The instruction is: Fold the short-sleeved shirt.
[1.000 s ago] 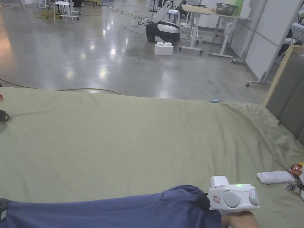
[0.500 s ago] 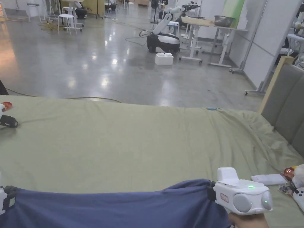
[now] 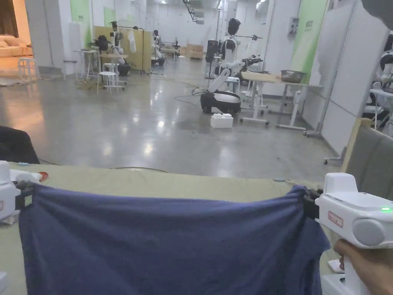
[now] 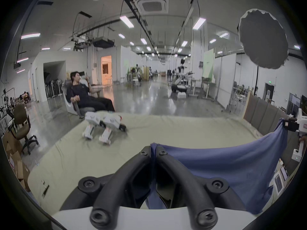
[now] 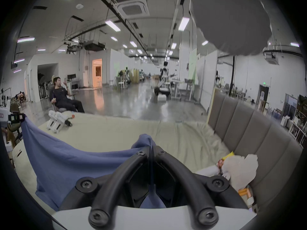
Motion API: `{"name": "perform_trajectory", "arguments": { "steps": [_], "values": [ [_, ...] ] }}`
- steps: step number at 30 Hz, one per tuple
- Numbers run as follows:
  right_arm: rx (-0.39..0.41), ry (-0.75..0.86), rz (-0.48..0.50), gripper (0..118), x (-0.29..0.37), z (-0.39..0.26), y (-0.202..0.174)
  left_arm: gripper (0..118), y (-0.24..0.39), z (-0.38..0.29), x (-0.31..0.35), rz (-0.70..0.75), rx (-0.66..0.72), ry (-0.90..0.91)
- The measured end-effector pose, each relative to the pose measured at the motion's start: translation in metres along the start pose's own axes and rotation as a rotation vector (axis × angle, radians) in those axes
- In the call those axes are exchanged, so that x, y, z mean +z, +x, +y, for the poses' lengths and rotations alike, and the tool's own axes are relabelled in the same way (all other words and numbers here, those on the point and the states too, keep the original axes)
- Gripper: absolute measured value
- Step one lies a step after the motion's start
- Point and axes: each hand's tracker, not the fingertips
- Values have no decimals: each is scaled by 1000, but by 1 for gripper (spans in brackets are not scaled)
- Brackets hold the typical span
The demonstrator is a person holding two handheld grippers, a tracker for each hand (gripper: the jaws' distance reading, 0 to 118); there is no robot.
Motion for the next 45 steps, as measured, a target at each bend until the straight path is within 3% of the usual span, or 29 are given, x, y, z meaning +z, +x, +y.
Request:
{"name": "perform_trajectory", "arguments": {
  "steps": [14, 18, 25, 32, 34, 38, 42, 45],
  "values": [
    [98, 186, -97, 1, 3, 171, -11, 0, 4, 165, 2, 47, -85, 183],
    [128, 232, -131, 1, -4, 217, -13, 0, 5, 202, -7, 63, -56, 207],
    [117, 280, -169, 1, -10, 259, -14, 0, 12, 236, -19, 80, -42, 239],
    [135, 252, -155, 1, -24, 220, -14, 0, 14, 208, -37, 91, -66, 208],
    [105, 205, -136, 1, -29, 196, -14, 0, 12, 186, -46, 83, -57, 183],
    [101, 149, -124, 1, -32, 138, -19, 0, 9, 131, -56, 64, -40, 142],
    [44, 65, -110, 1, -26, 74, -19, 0, 7, 62, -56, 39, -35, 80],
    [65, 36, -111, 1, -11, 27, -22, 0, 6, 14, -41, 25, -29, 48]
  ]
}}
